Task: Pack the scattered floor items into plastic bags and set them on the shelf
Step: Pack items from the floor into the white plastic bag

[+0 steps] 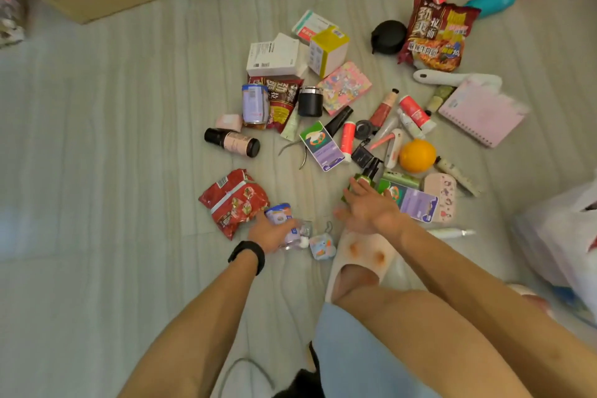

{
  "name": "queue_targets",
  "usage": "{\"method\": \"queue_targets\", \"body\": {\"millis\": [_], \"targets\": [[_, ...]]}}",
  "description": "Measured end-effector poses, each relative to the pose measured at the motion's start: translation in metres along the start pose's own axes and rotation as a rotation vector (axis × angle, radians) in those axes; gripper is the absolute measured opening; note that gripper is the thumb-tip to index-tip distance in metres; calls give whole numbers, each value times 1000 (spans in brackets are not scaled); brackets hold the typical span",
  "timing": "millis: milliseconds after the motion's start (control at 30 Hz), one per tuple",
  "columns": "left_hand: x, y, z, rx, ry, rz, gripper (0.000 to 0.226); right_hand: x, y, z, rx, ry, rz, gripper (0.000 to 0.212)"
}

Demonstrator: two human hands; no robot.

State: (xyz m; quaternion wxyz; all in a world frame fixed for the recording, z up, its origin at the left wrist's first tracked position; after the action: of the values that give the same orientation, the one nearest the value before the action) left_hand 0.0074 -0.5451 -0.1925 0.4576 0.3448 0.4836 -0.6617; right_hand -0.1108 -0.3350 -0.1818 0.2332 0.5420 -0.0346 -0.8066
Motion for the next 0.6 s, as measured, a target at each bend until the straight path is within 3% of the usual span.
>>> {"method": "queue_targets", "body": {"millis": [67, 167, 233, 300, 367, 467, 533, 600], "targets": [[-10, -11, -7, -274, 40, 24, 57, -9, 10, 7, 95, -10, 27, 90], [-15, -37, -36, -579, 312, 12, 55, -27, 39, 21, 472, -24, 212, 103], [-16, -58, -51, -582, 441, -37, 60, -39, 54, 33, 592, -94, 311, 98], [-17, -72, -57, -421, 461, -47, 67, -47, 52, 50, 607, -259, 309, 81], [-17, -89, -46, -193, 395, -82, 66, -53, 37, 66, 620, -399, 256, 64], [2, -123, -4, 105, 218, -199, 38, -60, 8, 84, 482, -529, 160, 58], [22, -154, 37, 294, -8, -295, 27, -62, -11, 92, 339, -561, 79, 60], [32, -188, 75, 402, -238, -349, 38, -59, -26, 91, 227, -521, -6, 61]]}}
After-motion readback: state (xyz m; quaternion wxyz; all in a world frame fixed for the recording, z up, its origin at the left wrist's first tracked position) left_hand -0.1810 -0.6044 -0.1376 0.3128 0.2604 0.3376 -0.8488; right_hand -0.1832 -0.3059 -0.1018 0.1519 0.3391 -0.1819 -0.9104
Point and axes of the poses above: each hand's wrist, its own x-axis towards the middle knuckle, its own z-axis out of the back of the hand, y = z × x, the point moved 9 cm from there along x, towards the middle knuckle, and after that the axes turned 12 degrees about y, right-handed, at the moved point
